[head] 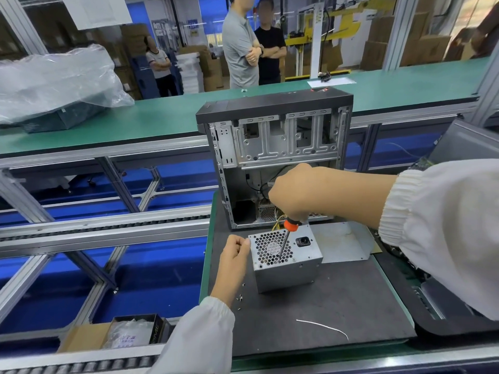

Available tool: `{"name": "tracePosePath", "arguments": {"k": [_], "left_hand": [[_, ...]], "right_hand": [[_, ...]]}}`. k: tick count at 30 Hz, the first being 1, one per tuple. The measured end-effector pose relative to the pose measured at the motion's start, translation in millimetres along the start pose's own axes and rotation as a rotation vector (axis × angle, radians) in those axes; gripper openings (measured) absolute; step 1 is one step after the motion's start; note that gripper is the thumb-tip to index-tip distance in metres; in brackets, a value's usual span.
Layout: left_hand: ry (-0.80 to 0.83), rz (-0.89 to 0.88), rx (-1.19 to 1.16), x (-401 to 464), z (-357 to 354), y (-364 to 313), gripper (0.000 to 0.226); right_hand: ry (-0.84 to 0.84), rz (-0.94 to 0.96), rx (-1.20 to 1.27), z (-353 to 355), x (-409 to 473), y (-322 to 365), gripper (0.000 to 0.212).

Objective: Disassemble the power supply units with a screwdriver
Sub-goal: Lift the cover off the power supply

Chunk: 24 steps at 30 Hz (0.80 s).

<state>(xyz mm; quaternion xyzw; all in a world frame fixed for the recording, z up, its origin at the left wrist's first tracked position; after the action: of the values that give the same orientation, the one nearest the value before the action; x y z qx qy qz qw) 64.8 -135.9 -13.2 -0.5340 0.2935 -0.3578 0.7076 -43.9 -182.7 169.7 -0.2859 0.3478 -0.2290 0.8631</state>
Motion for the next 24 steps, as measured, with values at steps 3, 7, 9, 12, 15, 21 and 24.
{"name": "tracePosePath", "arguments": {"k": [3, 7, 9, 12, 15, 21, 24], "left_hand": [[0.023, -0.004, 0.084, 4, -11, -21, 0.024], [0.275, 0.157, -0.376, 7, -50, -29, 0.026], [0.327, 0.248, -0.511, 4, -61, -29, 0.024], [0.312, 0.302, -0.526, 5, -65, -30, 0.024], [0.274, 0.291, -0.409, 9, -62, -29, 0.027], [0.323, -0.073, 0.342, 13, -67, -42, 0.017], [0.356, -0.093, 0.407, 13, -73, -38, 0.018]], "right_hand": [[0.042, -0.008, -0.043, -10, 1, -2, 0.030], [-0.056, 0.055, 0.081, -15, -8, -14, 0.020], [-0.015, 0.055, 0.018, -20, -10, -16, 0.016], [0.152, 0.005, -0.150, -34, 0, -8, 0.045], [0.128, 0.020, -0.169, -33, 3, -7, 0.048], [0.078, 0.004, -0.087, -31, 5, -9, 0.049], [0.047, -0.033, -0.027, -28, 2, -14, 0.045]]}}
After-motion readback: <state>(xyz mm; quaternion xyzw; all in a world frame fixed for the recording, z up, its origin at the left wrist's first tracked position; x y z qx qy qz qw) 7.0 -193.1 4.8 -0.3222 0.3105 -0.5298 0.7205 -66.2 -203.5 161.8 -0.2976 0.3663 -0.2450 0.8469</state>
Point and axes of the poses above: each hand's wrist, its own x-axis towards the middle knuckle, its own z-axis out of the back of the hand, y = z × x, the point moved 10 cm from there along x, towards the middle knuckle, and after that the axes turned 6 degrees about y, right-handed, at the moved point
